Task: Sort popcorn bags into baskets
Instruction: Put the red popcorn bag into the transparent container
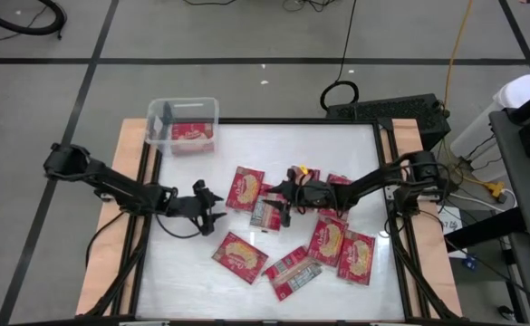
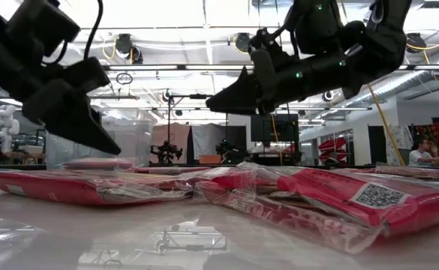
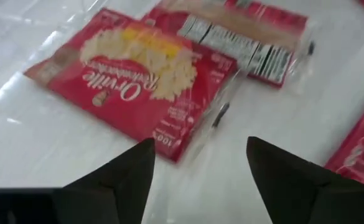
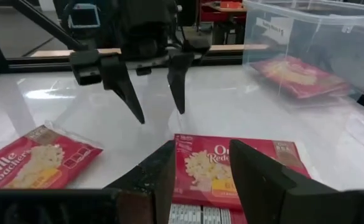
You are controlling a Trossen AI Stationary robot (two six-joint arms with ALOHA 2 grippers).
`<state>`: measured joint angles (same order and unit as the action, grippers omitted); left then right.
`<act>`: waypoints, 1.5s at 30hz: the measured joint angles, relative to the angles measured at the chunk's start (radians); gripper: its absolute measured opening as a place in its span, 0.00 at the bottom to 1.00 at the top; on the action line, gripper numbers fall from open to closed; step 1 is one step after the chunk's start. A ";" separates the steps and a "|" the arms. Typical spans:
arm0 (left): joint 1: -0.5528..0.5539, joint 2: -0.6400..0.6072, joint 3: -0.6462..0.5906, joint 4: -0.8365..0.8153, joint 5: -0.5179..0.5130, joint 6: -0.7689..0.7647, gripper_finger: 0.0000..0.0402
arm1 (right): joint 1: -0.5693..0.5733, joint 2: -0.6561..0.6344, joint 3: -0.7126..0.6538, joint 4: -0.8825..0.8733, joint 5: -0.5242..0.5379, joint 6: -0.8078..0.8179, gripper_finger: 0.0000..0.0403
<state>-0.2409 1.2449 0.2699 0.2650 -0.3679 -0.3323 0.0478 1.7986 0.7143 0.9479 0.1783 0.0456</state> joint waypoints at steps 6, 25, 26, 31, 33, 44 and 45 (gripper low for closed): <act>0.006 0.127 0.000 0.074 -0.001 -0.066 0.58 | 0.000 0.016 0.000 0.021 0.001 -0.009 0.36; 0.124 0.229 0.002 0.204 0.032 -0.094 0.35 | 0.000 0.016 0.000 0.020 0.003 -0.041 0.36; 0.133 0.229 0.002 0.205 0.045 -0.070 0.30 | 0.000 0.016 0.000 0.020 0.003 -0.043 0.36; 0.154 0.228 0.003 0.210 0.058 0.070 0.04 | 0.000 0.016 0.000 0.019 0.005 -0.042 0.36; 0.160 0.228 0.003 0.214 0.051 0.123 0.03 | 0.000 0.016 0.000 0.006 0.005 -0.031 0.36; 0.154 0.184 0.003 0.358 -0.010 0.598 0.01 | -0.011 -0.025 0.000 -0.083 0.139 0.090 0.36; 0.153 0.174 0.003 0.364 -0.010 0.645 0.01 | -0.017 -0.042 0.000 -0.105 0.135 0.099 0.36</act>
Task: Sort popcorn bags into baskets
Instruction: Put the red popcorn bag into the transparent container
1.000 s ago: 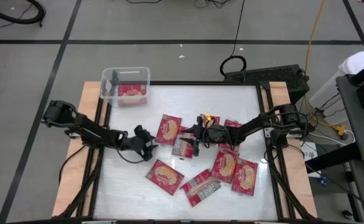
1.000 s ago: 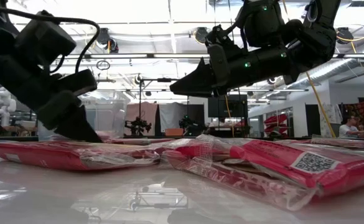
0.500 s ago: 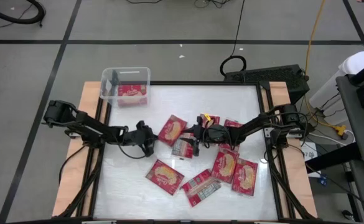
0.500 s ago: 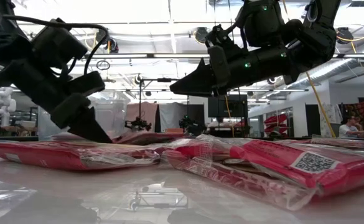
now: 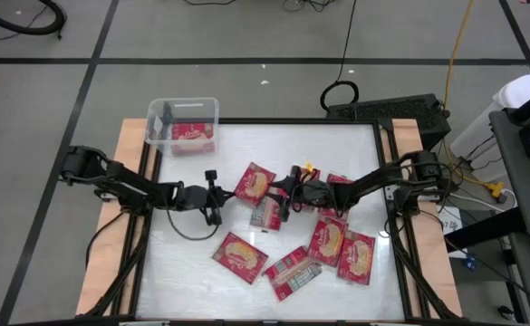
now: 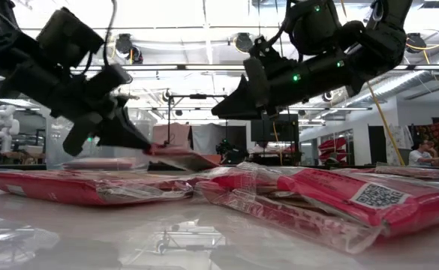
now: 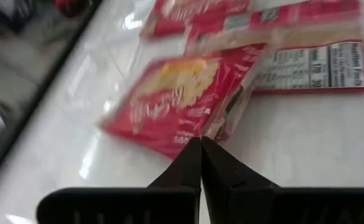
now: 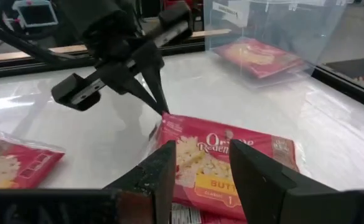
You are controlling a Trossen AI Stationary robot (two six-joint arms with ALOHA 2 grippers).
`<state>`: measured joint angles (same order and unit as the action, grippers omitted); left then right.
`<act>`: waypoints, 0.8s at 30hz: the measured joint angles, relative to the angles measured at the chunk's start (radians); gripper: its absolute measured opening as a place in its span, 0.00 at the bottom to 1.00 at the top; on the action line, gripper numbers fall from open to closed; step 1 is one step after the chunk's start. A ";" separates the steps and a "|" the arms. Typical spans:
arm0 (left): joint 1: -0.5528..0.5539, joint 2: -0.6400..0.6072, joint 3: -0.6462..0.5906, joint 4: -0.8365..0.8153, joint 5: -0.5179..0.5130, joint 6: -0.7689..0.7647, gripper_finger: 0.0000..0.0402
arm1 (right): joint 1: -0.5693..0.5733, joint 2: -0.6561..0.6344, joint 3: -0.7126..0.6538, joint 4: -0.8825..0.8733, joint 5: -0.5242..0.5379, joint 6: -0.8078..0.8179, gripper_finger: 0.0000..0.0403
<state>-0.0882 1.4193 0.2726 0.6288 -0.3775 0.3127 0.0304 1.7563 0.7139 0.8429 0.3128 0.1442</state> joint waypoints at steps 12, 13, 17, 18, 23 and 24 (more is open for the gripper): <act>-0.013 -0.115 0.000 0.087 0.026 0.550 0.01 | -0.163 -0.163 0.074 -0.153 -0.297 0.001 0.37; -0.013 -0.118 0.000 0.100 0.041 0.591 0.01 | -0.180 -0.160 0.103 -0.207 -0.337 -0.005 0.38; -0.013 -0.138 0.000 0.153 0.082 0.693 0.01 | -0.244 -0.137 0.223 -0.435 -0.511 -0.104 0.45; -0.011 -0.144 0.000 0.159 0.091 0.710 0.01 | -0.262 -0.130 0.245 -0.465 -0.559 -0.132 0.48; 0.003 -0.164 0.000 0.156 0.129 0.782 0.01 | -0.347 -0.107 0.283 -0.485 -0.791 -0.228 0.58; 0.008 -0.166 0.000 0.156 0.146 0.788 0.01 | -0.362 -0.101 0.285 -0.481 -0.810 -0.229 0.59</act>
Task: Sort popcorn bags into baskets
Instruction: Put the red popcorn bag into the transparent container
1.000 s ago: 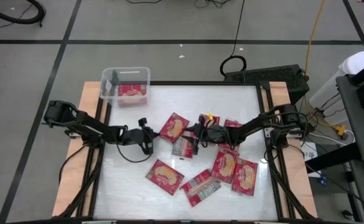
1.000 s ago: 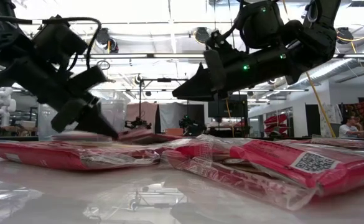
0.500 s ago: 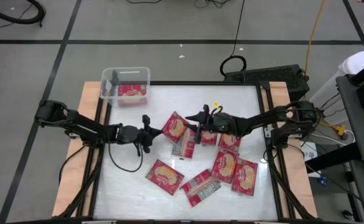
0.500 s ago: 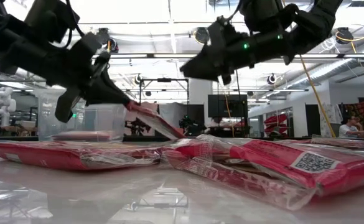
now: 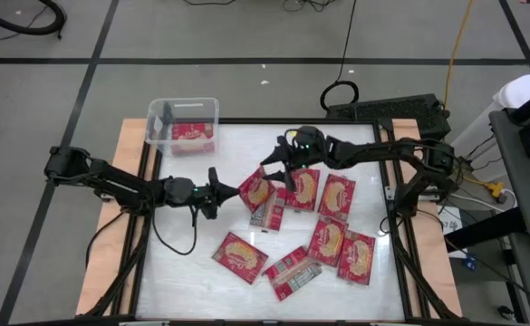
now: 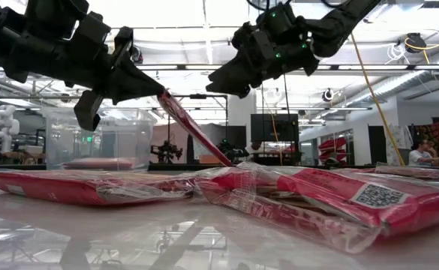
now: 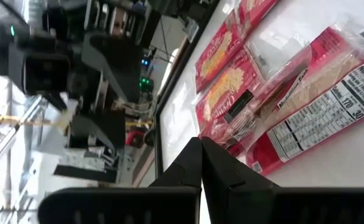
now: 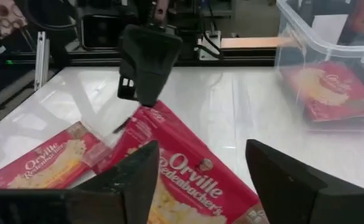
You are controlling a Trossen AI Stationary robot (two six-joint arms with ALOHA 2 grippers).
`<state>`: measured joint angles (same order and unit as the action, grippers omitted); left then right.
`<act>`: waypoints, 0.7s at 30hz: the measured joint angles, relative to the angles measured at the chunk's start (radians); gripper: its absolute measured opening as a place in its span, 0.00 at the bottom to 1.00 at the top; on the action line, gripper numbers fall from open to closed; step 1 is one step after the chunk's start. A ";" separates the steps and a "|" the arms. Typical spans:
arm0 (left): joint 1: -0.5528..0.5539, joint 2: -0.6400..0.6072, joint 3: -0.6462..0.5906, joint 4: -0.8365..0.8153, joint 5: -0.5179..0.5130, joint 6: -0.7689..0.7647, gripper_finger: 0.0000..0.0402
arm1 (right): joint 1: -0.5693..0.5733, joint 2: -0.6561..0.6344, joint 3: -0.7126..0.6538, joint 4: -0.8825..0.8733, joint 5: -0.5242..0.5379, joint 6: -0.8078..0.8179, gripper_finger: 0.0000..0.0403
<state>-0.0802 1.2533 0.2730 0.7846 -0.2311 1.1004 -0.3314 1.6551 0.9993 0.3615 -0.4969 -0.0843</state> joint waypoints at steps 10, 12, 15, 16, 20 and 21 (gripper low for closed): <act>0.033 0.000 0.020 -0.010 0.069 0.005 0.01 | -0.078 0.179 0.082 0.020 -0.209 0.041 0.61; 0.035 0.000 0.026 -0.029 0.069 0.008 0.01 | -0.077 0.227 0.116 0.022 -0.243 0.043 0.61; 0.035 0.001 0.028 -0.042 0.069 0.009 0.01 | -0.082 0.294 0.167 0.021 -0.287 0.036 0.61; 0.035 0.001 0.028 -0.042 0.069 0.012 0.01 | -0.084 0.317 0.188 0.018 -0.324 0.031 0.61; 0.035 0.001 0.029 -0.056 0.064 0.012 0.01 | -0.087 0.387 0.251 -0.061 -0.459 0.011 0.61; 0.035 0.001 0.029 -0.056 0.062 0.012 0.01 | -0.087 0.397 0.254 -0.078 -0.472 -0.008 0.60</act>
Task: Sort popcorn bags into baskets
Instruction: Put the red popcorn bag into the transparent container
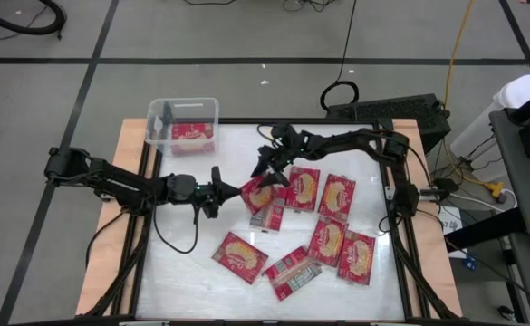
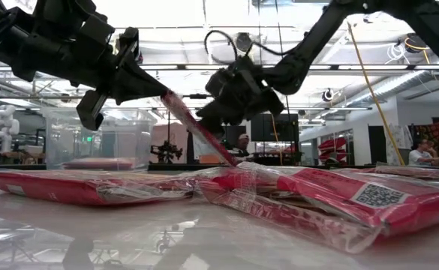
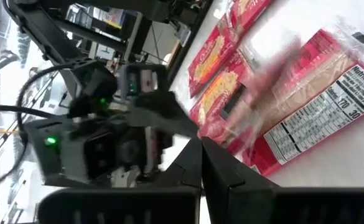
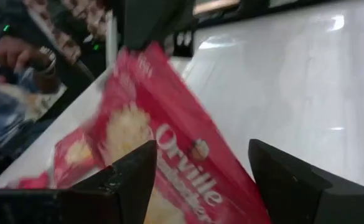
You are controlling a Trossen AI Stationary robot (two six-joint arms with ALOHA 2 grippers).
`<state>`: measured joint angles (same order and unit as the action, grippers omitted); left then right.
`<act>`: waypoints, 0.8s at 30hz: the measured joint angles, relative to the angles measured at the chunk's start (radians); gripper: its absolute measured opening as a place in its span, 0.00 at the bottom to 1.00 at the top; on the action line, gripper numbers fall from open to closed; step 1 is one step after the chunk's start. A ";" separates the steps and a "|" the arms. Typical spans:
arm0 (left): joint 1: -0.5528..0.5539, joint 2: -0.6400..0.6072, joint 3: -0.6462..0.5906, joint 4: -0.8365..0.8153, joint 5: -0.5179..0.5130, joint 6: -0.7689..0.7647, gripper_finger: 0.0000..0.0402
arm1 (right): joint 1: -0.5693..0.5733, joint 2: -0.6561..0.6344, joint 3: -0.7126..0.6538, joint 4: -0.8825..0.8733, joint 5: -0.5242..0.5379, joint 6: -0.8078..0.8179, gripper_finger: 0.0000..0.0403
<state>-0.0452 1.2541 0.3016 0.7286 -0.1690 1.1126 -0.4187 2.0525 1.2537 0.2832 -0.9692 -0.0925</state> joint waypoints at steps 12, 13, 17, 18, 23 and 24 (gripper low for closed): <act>0.000 0.000 0.000 -0.027 -0.119 -0.019 0.01 | -0.002 -0.004 0.002 -0.146 -0.020 -0.116 0.25; 0.000 0.000 0.000 -0.027 -0.121 -0.029 0.01 | -0.001 -0.004 0.002 -0.146 -0.022 -0.113 0.21; -0.001 0.000 0.000 -0.025 -0.201 -0.139 0.02 | -0.002 -0.010 0.002 -0.143 -0.014 -0.107 0.05; -0.001 0.001 0.000 -0.025 -0.241 -0.187 0.03 | -0.002 -0.024 0.001 -0.154 0.006 -0.103 0.03; -0.016 -0.021 0.000 -0.020 -0.388 -0.400 0.15 | -0.001 -0.109 -0.002 -0.271 0.119 -0.114 0.06; -0.016 -0.029 0.000 -0.016 -0.394 -0.431 0.18 | 0.002 -0.131 -0.002 -0.295 0.155 -0.124 0.07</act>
<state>-0.0612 1.2252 0.3020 0.7126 -0.5630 0.6814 -0.4163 1.9214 1.2518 -0.0116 -0.8138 -0.2166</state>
